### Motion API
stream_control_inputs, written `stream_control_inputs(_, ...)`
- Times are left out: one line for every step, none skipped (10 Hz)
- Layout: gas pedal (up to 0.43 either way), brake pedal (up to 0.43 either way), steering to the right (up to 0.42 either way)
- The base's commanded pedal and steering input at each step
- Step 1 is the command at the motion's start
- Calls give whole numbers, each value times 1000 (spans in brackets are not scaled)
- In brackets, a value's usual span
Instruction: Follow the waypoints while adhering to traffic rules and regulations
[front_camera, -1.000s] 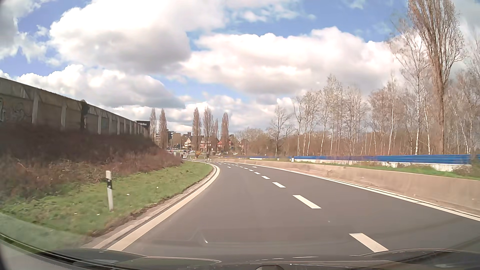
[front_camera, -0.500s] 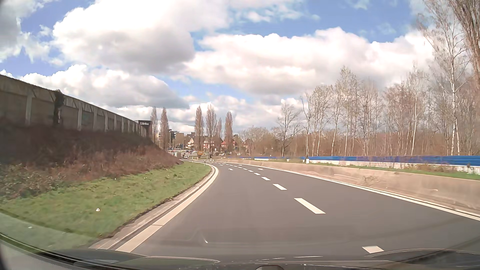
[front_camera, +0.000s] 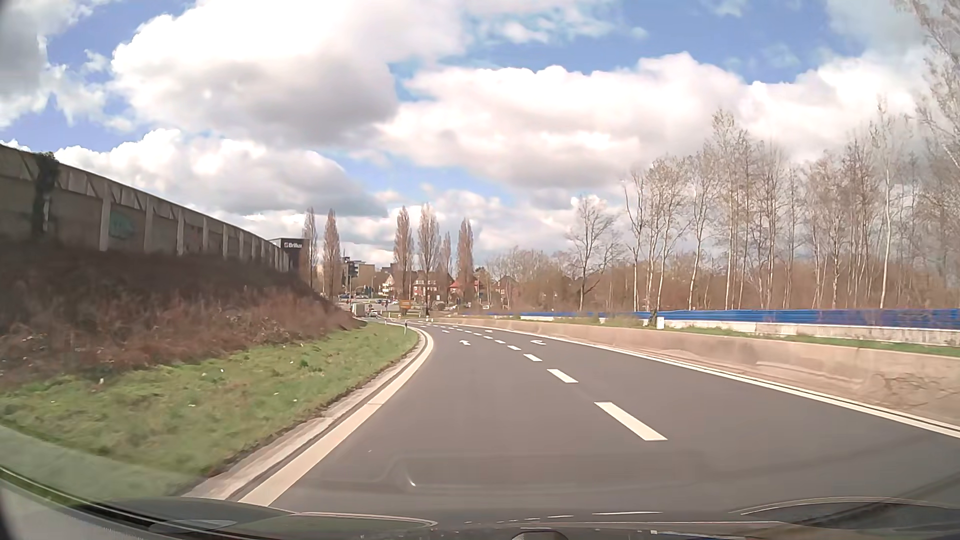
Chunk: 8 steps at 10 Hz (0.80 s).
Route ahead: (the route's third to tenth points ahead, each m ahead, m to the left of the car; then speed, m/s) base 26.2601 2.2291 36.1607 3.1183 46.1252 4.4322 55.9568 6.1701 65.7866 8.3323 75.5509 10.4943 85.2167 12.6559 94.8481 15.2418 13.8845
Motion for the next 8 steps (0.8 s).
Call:
stream_control_inputs(79, 0, -11)
stream_control_inputs(20, 0, -11)
stream_control_inputs(0, 0, -11)
stream_control_inputs(0, 0, -11)
stream_control_inputs(0, 0, -11)
stream_control_inputs(0, 0, -11)
stream_control_inputs(0, 0, -12)
stream_control_inputs(0, 0, -12)
